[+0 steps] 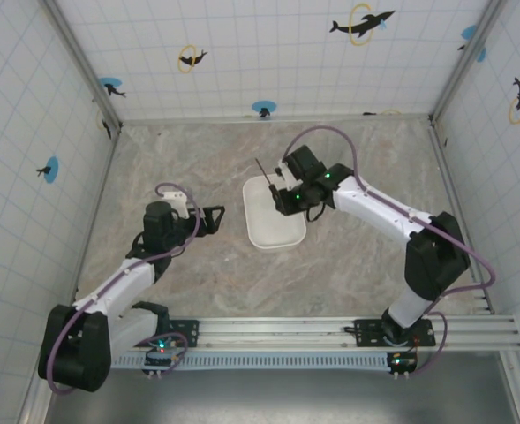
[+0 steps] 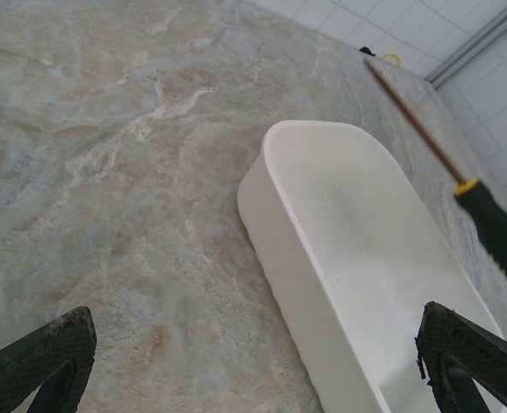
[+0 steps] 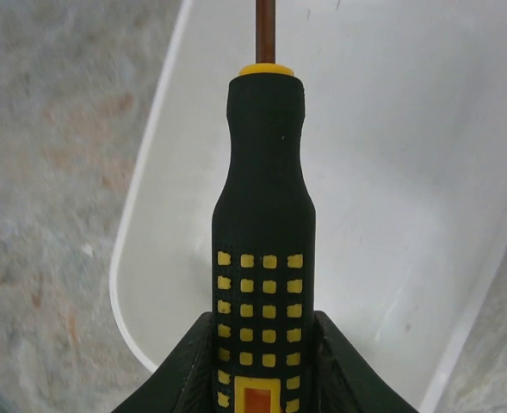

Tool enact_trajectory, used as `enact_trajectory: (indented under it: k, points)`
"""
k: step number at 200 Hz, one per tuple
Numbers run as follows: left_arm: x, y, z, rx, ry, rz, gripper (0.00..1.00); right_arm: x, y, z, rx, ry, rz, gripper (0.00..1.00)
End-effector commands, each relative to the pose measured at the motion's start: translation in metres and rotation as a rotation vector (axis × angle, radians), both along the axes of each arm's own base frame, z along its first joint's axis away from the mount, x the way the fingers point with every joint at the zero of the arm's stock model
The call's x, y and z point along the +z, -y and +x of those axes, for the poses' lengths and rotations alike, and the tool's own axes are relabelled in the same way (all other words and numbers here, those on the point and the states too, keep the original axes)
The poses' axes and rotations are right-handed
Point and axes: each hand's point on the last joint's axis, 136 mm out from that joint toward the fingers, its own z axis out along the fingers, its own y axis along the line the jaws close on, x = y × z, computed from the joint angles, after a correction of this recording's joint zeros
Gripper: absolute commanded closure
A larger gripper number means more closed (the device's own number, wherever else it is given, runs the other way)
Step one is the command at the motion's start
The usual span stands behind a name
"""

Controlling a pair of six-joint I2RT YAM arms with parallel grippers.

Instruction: Put the screwdriver in the bin

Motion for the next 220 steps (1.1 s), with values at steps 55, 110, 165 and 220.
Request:
enact_trajectory:
  k: [55,110,165,220]
  points:
    - [0.006,0.002,0.005,-0.013,0.023,0.024,0.02,-0.048,-0.002,-0.025,0.009,-0.138,-0.052,1.0]
    - [0.002,0.002,0.007,-0.016,0.015,0.036,0.02,-0.074,0.002,-0.007,-0.066,-0.145,-0.124,1.0]
    - [0.0,0.002,0.007,-0.014,0.01,0.041,0.03,-0.085,0.003,0.001,-0.105,-0.14,-0.15,0.95]
    - [-0.001,0.003,0.009,-0.016,0.004,0.043,0.02,-0.091,0.004,0.003,-0.113,-0.144,-0.172,0.75]
